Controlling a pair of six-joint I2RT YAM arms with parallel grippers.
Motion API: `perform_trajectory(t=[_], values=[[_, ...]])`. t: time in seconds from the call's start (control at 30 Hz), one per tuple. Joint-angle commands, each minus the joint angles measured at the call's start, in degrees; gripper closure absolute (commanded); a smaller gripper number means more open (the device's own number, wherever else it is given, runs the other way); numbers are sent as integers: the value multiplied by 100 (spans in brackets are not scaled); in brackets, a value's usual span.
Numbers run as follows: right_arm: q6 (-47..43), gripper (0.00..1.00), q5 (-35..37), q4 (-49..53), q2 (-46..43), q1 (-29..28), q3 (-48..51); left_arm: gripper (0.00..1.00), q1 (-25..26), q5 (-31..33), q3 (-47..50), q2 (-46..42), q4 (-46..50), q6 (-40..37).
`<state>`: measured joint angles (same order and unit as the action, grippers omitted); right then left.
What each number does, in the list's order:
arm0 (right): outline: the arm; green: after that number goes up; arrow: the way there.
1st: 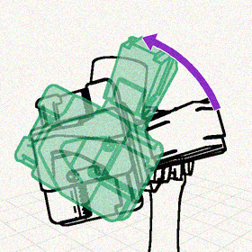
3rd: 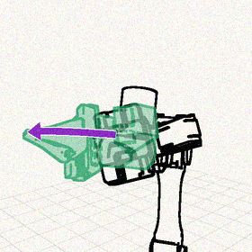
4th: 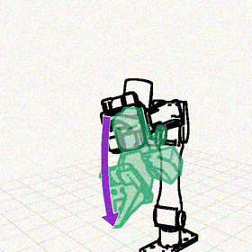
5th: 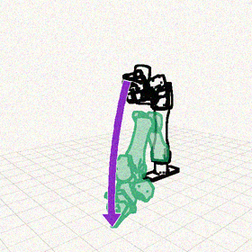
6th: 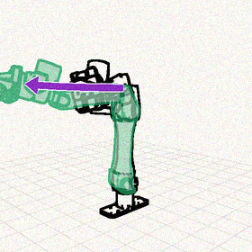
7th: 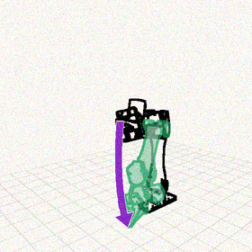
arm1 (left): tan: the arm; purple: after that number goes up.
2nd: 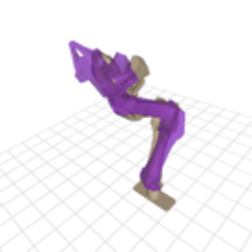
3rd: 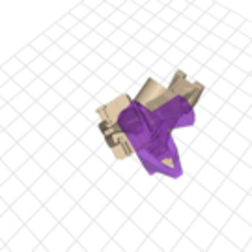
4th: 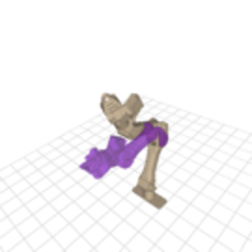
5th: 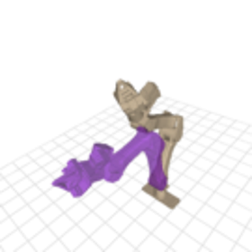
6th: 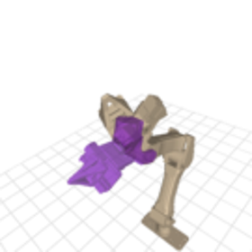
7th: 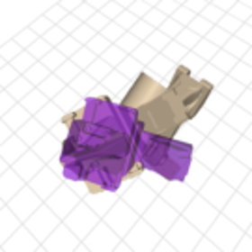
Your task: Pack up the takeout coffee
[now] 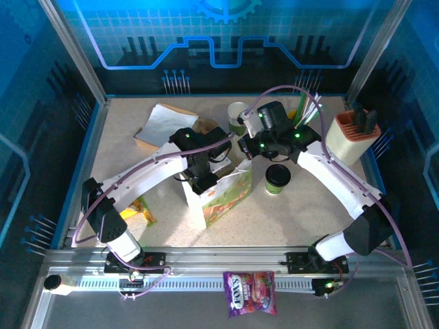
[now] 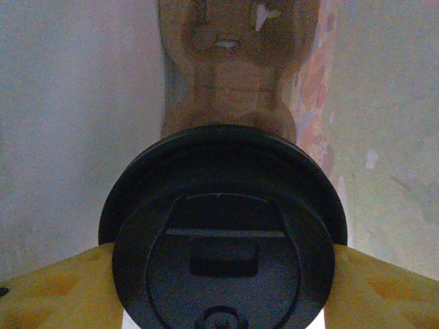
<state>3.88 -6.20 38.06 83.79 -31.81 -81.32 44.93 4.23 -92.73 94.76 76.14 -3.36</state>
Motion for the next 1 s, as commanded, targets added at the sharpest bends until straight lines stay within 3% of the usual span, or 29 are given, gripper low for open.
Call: perform_trajectory(t=[0.0,0.97], values=[[24,94,-22,45,-63,7,101,44,-42,3,9,-180,24,-47],[21,94,-44,66,-38,6,47,43,-54,33,66,-235,24,-67]])
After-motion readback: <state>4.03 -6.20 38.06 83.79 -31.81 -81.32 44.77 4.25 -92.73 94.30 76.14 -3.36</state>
